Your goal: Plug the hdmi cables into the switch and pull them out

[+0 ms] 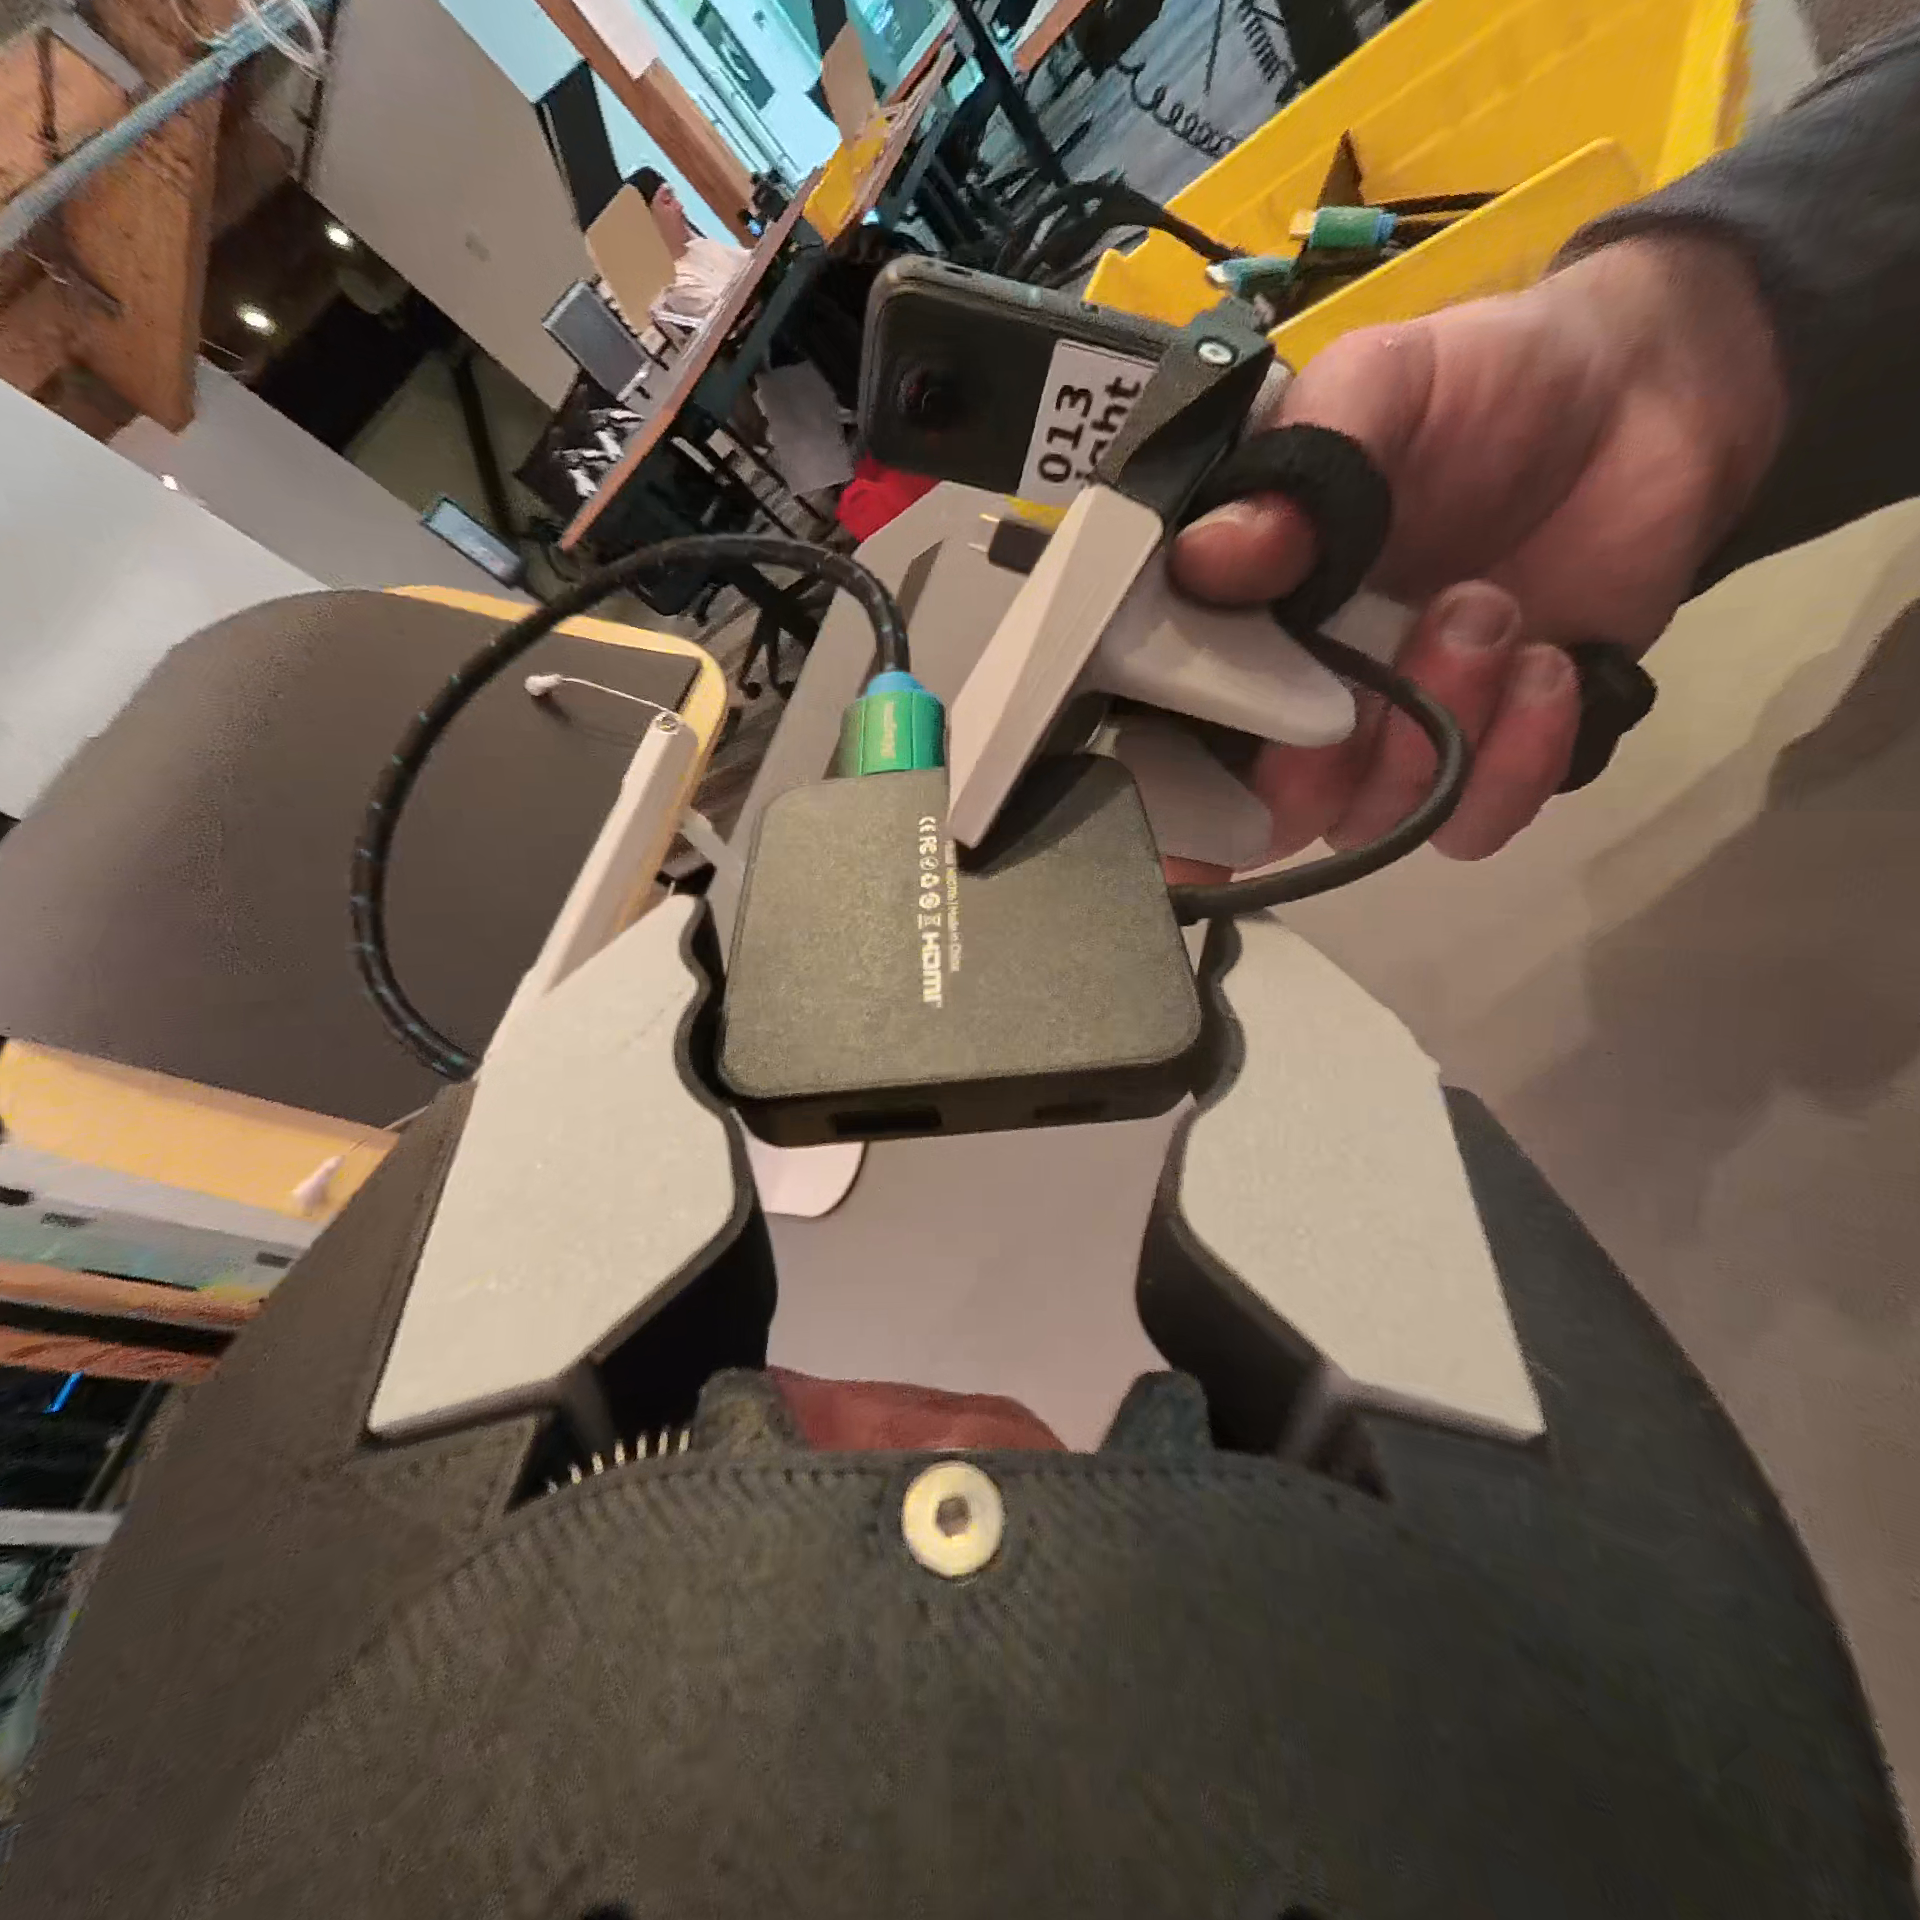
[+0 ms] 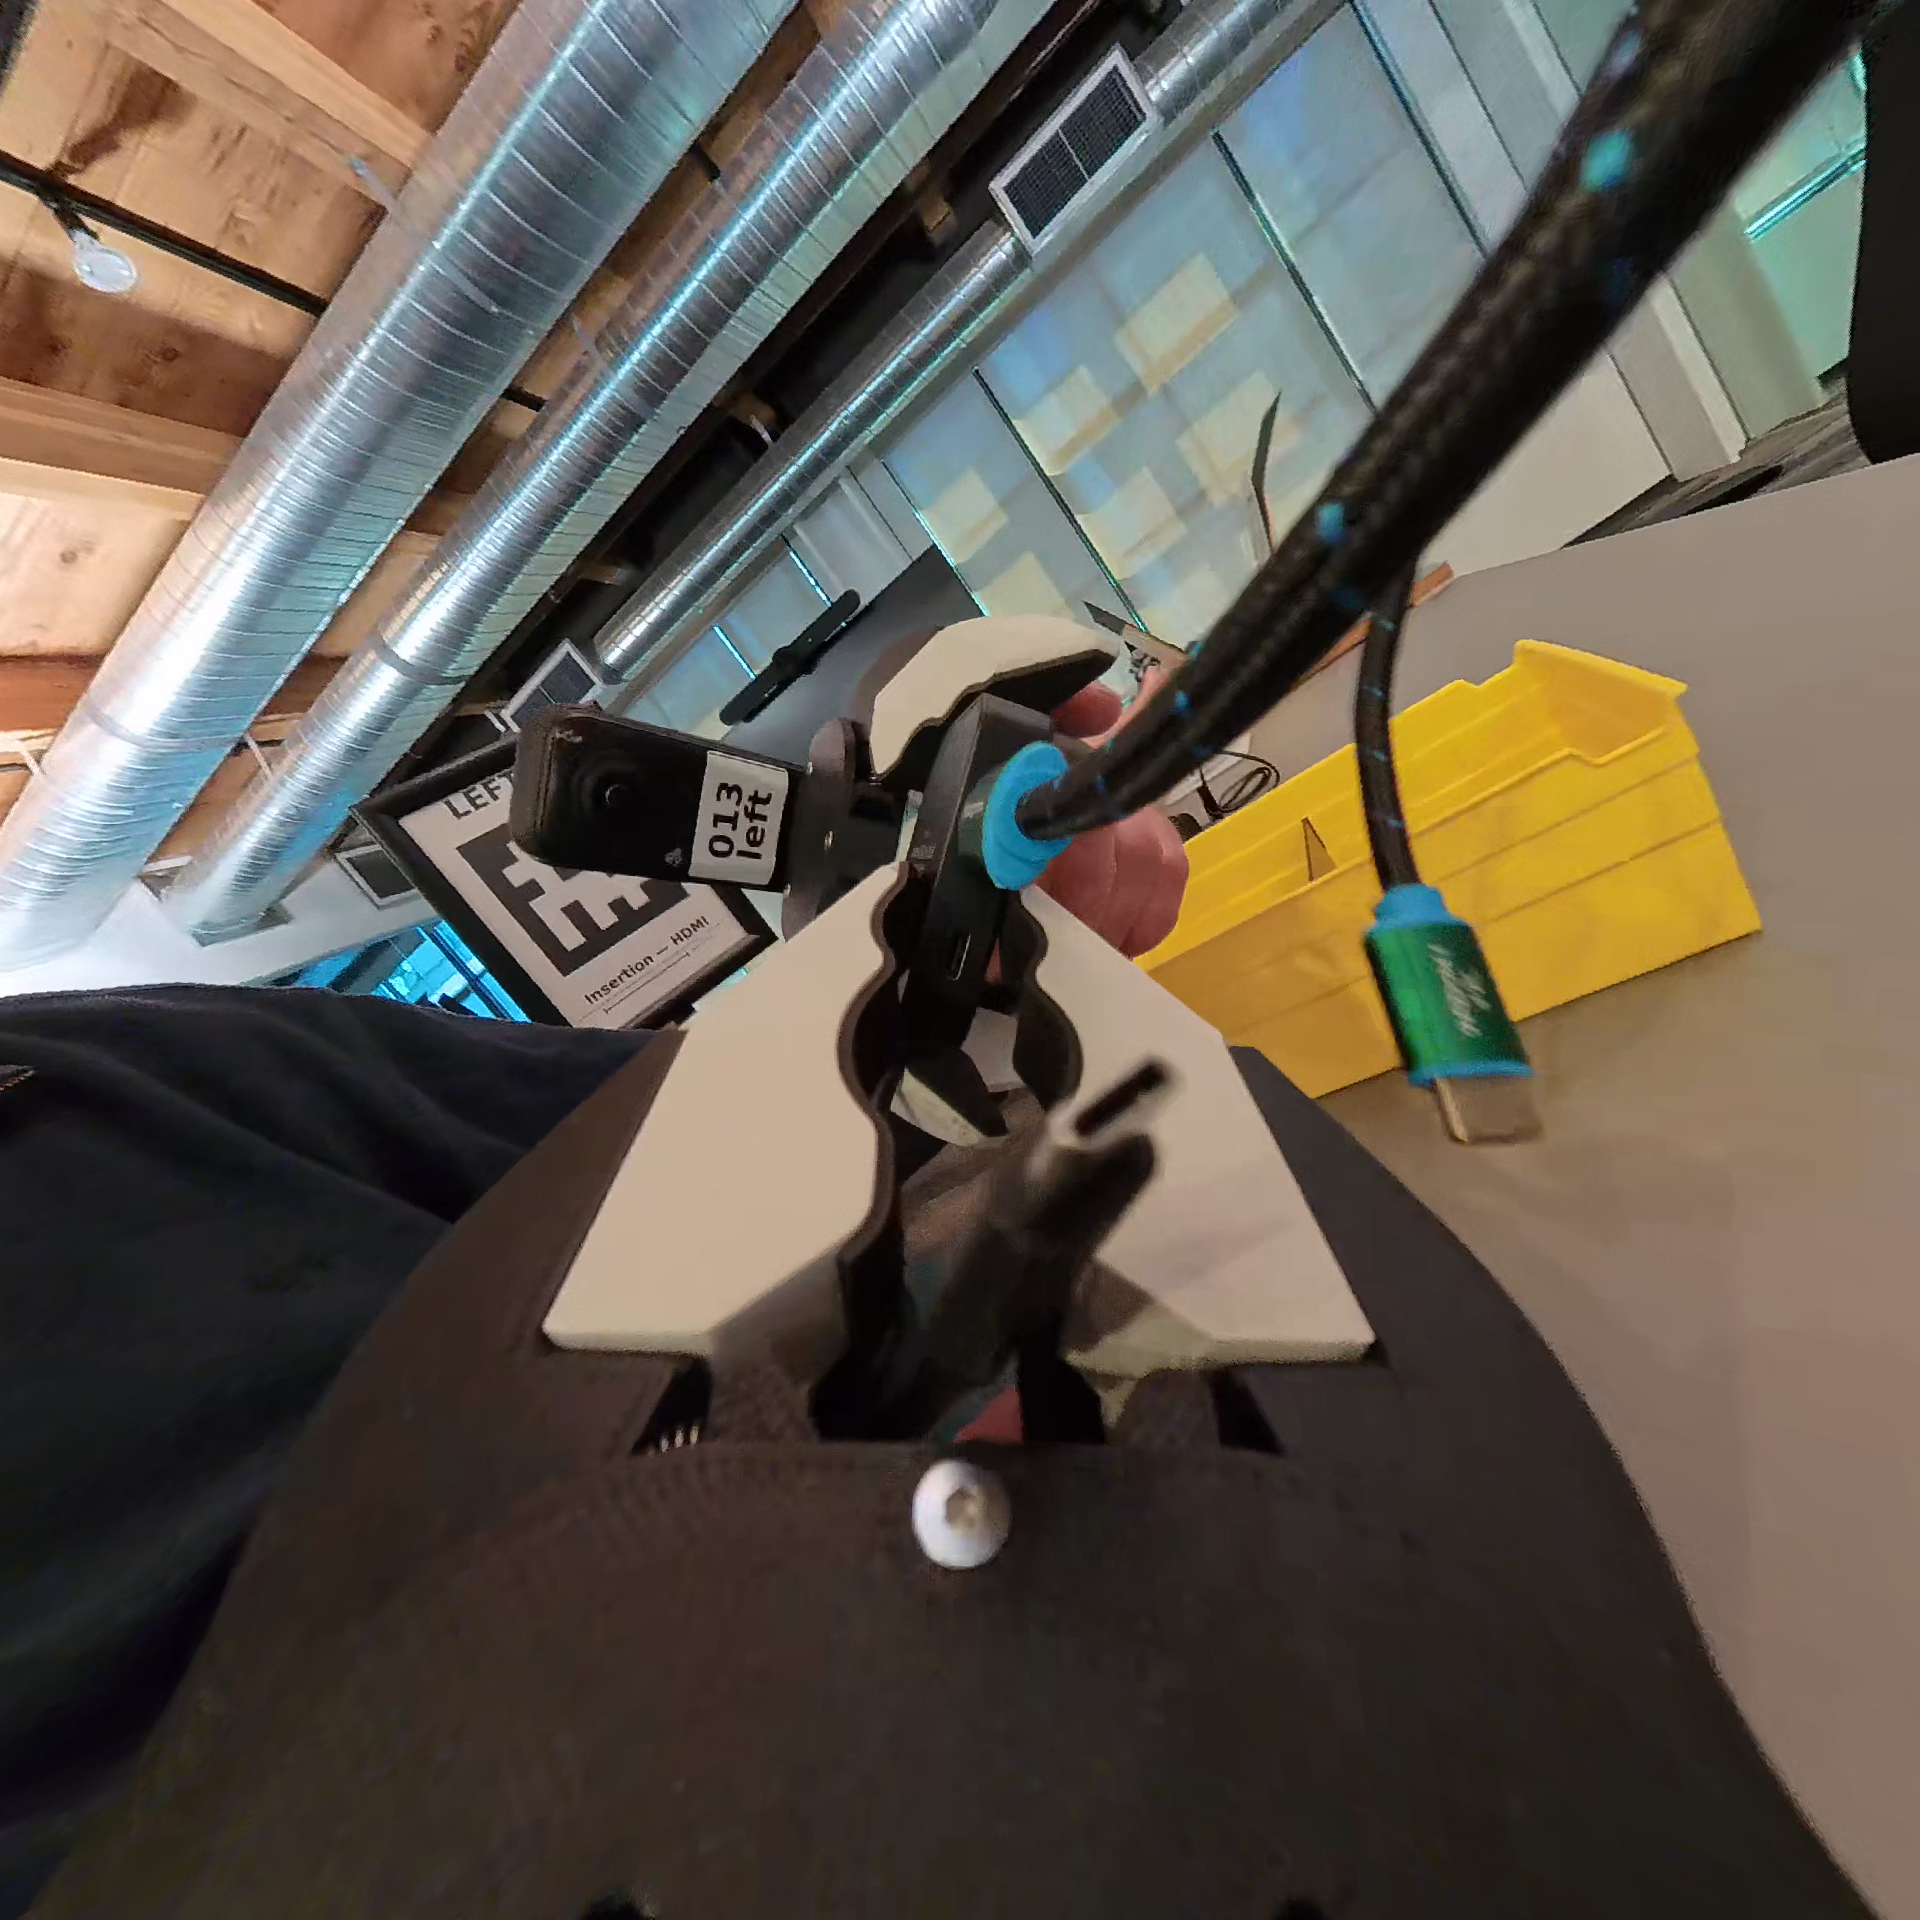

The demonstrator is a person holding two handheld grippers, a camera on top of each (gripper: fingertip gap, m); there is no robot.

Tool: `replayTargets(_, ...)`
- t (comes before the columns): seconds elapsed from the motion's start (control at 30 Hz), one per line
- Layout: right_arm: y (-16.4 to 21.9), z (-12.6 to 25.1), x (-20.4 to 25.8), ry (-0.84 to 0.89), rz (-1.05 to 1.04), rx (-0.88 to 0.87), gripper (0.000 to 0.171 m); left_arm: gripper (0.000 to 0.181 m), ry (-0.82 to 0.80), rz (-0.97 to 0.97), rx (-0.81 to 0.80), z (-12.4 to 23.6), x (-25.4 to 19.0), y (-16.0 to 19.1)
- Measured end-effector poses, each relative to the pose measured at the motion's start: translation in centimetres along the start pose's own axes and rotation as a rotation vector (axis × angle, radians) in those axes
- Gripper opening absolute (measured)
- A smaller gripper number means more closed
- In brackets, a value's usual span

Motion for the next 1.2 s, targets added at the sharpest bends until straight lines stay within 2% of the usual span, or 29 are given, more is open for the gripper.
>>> replayTargets(0.1,0.0,-0.1,-0.1,0.03,0.046,0.002,0.013,0.087,0.005,-0.022,0.056,0.1,0.2,0.3)
replayTargets(0.2,0.0,0.1,-1.5,0.14,0.147,0.038,0.011,0.101,0.059,-0.122,0.223,0.6,0.0,1.8)
replayTargets(0.33,-0.7,0.7,-3.1,0.252,0.212,0.009,0.011,0.101,0.111,-0.052,0.292,1.5,0.0,1.0)
replayTargets(0.47,-0.3,0.3,-3.3,0.306,0.268,0.034,0.011,0.101,0.009,0.034,0.283,0.4,0.7,-0.3)
replayTargets(0.53,-0.1,-0.2,-3.1,0.314,0.277,0.038,0.011,0.1,-0.077,-0.044,0.373,-0.3,1.2,0.9)
replayTargets(0.6,0.2,-0.6,-2.9,0.323,0.297,0.051,0.011,0.096,-0.093,-0.062,0.453,-0.6,0.7,2.7)
replayTargets(0.8,1.2,-0.7,-3.4,0.371,0.321,0.08,0.011,0.078,-0.144,-0.048,0.455,-0.6,0.9,4.1)
replayTargets(0.93,1.4,-0.7,-3.5,0.371,0.382,0.105,0.011,0.076,-0.137,-0.115,0.453,-0.5,1.0,4.3)
replayTargets(0.97,1.4,-0.7,-3.6,0.373,0.419,0.121,0.012,0.076,-0.128,-0.123,0.461,-0.4,1.0,4.4)
replayTargets(1.07,0.5,-0.1,-3.7,0.408,0.536,0.154,0.035,0.076,-0.126,-0.117,0.476,0.1,1.5,4.7)
replayTargets(1.2,0.1,1.6,-3.6,0.431,0.814,0.339,0.029,0.075,-0.103,-0.07,0.503,0.8,1.9,5.1)
Point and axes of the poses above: each gripper's, where its closed fingertips meet, z back along the fingers, y out of its underside, x = y × z across the jaws, the point moved 1 cm from there along z, back along the fingers, and after that the axes turned 14 degrees about -x, right-handed, at the moved point
